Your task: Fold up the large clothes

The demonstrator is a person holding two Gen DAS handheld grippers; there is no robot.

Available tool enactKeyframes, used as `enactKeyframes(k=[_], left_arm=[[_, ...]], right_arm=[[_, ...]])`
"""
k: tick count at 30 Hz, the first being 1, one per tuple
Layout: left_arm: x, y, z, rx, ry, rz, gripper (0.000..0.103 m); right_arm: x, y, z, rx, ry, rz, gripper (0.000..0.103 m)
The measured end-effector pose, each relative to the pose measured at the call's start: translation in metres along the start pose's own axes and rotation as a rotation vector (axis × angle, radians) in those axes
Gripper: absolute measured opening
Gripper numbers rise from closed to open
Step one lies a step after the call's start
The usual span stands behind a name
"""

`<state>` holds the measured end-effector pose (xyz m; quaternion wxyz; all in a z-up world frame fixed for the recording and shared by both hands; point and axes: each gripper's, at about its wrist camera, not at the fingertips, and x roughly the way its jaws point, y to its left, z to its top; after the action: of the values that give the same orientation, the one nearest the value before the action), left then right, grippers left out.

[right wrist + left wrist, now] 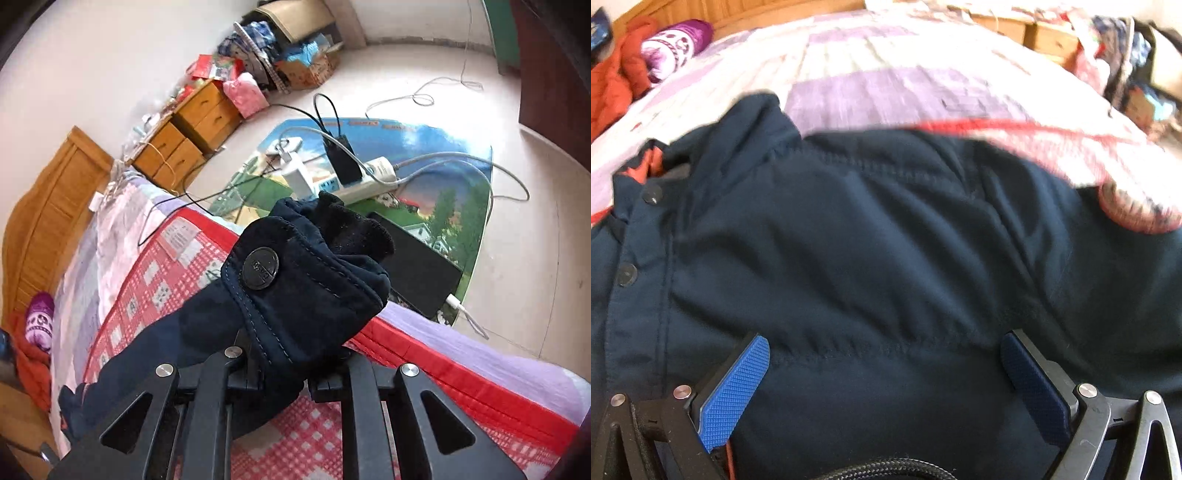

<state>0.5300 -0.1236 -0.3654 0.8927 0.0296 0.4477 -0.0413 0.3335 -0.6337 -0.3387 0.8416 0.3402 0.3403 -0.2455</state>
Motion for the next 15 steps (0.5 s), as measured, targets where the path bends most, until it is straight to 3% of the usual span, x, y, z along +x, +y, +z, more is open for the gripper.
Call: enactKeyframes(k=[4,7,11,15], left_arm=[[-0.016,-0.028,0.011,0.048,-0.061,-0.054,0.103],[-0.005,-0.061,0.027,0.108,-0.052,-0.075,0.103],[0.058,-0.091,0.054,0.147,0.103,0.006,0.103],[0.078,-0.095,0.078,0.124,0.166,0.054,0.103]], right_arm=[[-0.007,0.000,0.001,-0.051,0.001,-0.003,0.017],[-0.008,-0.006,-0.005,-0.023,0.009,-0.009,0.017],[-0.028,-0.003,-0.008,-0.027,-0.017,0.002,0.017],[-0.045,0.011,-0.003,-0.101,-0.033,0.004,0.017]])
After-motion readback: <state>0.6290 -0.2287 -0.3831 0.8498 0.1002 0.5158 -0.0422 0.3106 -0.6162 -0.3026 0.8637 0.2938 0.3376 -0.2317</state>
